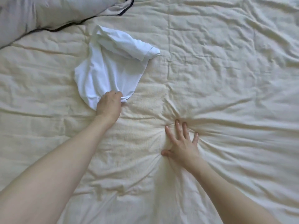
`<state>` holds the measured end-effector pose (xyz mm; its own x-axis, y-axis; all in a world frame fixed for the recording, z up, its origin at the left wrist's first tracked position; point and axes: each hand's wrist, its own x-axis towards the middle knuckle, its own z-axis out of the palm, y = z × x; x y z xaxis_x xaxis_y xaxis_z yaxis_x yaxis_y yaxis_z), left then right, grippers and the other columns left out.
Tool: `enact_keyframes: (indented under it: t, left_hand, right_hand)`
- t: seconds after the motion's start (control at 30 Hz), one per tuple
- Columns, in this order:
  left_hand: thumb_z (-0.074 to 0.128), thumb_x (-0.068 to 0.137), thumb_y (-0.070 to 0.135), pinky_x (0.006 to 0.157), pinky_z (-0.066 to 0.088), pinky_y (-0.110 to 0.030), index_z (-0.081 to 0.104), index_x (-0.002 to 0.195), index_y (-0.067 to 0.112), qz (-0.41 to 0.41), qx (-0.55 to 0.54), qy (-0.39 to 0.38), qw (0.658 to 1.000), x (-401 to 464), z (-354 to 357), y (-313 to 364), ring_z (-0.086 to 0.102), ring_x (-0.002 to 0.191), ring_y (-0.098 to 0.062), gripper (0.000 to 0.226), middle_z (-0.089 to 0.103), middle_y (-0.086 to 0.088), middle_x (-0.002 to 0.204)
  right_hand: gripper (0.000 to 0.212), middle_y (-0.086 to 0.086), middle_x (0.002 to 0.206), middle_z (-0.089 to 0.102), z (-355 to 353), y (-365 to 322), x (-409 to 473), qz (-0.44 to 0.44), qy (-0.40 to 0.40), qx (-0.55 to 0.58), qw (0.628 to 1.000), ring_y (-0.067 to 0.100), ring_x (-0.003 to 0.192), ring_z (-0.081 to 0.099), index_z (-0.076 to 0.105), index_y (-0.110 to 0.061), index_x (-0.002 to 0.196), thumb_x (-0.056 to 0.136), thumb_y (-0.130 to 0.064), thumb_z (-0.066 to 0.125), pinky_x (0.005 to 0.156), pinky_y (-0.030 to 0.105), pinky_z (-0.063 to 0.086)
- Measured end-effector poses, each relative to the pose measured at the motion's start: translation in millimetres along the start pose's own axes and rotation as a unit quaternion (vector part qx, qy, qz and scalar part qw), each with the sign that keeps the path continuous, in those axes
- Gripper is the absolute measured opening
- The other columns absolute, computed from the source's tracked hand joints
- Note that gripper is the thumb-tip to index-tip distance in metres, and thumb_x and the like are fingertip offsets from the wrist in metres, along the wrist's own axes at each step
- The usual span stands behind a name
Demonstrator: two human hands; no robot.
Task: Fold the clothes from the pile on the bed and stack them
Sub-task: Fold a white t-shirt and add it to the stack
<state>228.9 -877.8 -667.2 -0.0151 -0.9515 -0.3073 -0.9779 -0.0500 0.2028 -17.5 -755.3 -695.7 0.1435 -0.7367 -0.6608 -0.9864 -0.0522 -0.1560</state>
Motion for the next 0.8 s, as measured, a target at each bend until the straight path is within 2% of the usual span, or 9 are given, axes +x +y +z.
enact_keyframes:
  t: [0.07,0.2,0.37,0.43,0.5,0.57,0.67,0.73,0.8]
  left_hand:
    - [0.048,0.093,0.008,0.07,0.035,-0.038,0.062,0.096,0.001,-0.03,-0.027,0.023,0.999,-1.2,-2.1,3.4,0.054,0.095,-0.036,0.016,0.061,-0.019,0.1]
    - [0.058,0.091,0.021,0.071,0.038,-0.038,0.06,0.097,0.002,-0.062,-0.095,0.013,0.993,-21.9,-7.8,7.3,0.056,0.094,-0.039,0.02,0.065,-0.021,0.097]
    - [0.071,0.081,0.024,0.064,0.036,-0.023,0.063,0.087,0.006,-0.112,-0.248,-0.049,0.961,-90.6,-8.8,26.4,0.057,0.082,-0.024,0.02,0.066,-0.009,0.085]
    - [0.072,0.081,0.021,0.055,0.035,-0.012,0.065,0.086,0.009,-0.108,-0.295,-0.076,0.946,-126.1,-9.6,36.0,0.055,0.075,-0.017,0.015,0.064,-0.002,0.079]
    - [0.07,0.083,0.021,0.054,0.036,-0.007,0.064,0.084,0.012,-0.124,-0.344,-0.077,0.928,-156.0,-17.2,41.7,0.055,0.069,-0.011,0.01,0.062,0.003,0.073]
    - [0.067,0.085,0.018,0.061,0.043,-0.019,0.065,0.085,0.01,-0.153,-0.415,-0.063,0.895,-178.2,-33.9,42.6,0.054,0.061,-0.006,0.008,0.063,0.0,0.069]
    - [0.068,0.085,0.015,0.077,0.052,-0.043,0.065,0.085,0.004,-0.182,-0.509,-0.041,0.84,-207.2,-69.0,45.5,0.061,0.069,-0.019,0.011,0.069,-0.017,0.077]
    - [0.071,0.082,0.016,0.08,0.054,-0.043,0.067,0.081,0.007,-0.167,-0.518,-0.038,0.838,-230.7,-93.6,52.0,0.064,0.074,-0.022,0.01,0.07,-0.013,0.079]
    - [0.073,0.08,0.016,0.074,0.056,-0.035,0.067,0.078,0.01,-0.142,-0.525,-0.033,0.838,-251.1,-115.3,61.1,0.065,0.073,-0.018,0.009,0.069,-0.005,0.075]
  right_hand:
    - [0.094,0.001,0.154,-0.028,-0.8,0.4,1.7,0.0,0.003,-0.005,1.0,0.028,0.143,-0.023,-0.014,-0.039,0.147,0.082,-0.067,0.048,0.109,0.065,-0.004]
    - [0.094,0.001,0.155,-0.026,-3.7,1.0,5.4,0.002,-0.002,-0.004,1.0,0.028,0.143,-0.021,-0.013,-0.04,0.147,0.081,-0.067,0.049,0.108,0.066,-0.002]
    - [0.078,0.001,0.158,-0.016,-27.5,-5.0,0.0,0.012,-0.057,0.027,0.998,0.026,0.145,-0.014,0.004,-0.038,0.149,0.088,-0.056,0.05,0.11,0.064,0.002]
    - [0.059,0.002,0.16,-0.002,-38.5,-11.0,-19.4,0.0,-0.054,0.088,0.995,0.024,0.147,-0.001,0.024,-0.033,0.147,0.094,-0.047,0.047,0.114,0.055,0.009]
    - [0.047,0.007,0.155,0.024,-45.6,-20.4,-51.2,-0.027,-0.023,0.216,0.976,0.022,0.143,0.022,0.043,-0.024,0.14,0.095,-0.038,0.051,0.113,0.035,0.019]
    - [0.044,0.005,0.144,0.045,-51.4,-35.6,-92.7,-0.051,0.007,0.335,0.941,0.017,0.135,0.038,0.051,-0.019,0.134,0.092,-0.031,0.059,0.108,0.025,0.027]
    - [0.05,-0.007,0.134,0.052,-58.2,-64.2,-155.2,-0.048,-0.003,0.474,0.879,0.006,0.125,0.046,0.052,-0.025,0.132,0.085,-0.033,0.067,0.104,0.028,0.037]
    - [0.046,-0.014,0.126,0.056,-65.1,-82.3,-189.4,-0.056,0.008,0.505,0.862,0.001,0.119,0.049,0.056,-0.029,0.126,0.083,-0.032,0.07,0.1,0.025,0.039]
    - [0.02,-0.015,0.103,0.065,-76.1,-93.7,-213.6,-0.076,0.059,0.517,0.851,0.003,0.103,0.058,0.065,-0.028,0.105,0.086,-0.021,0.068,0.089,0.024,0.044]
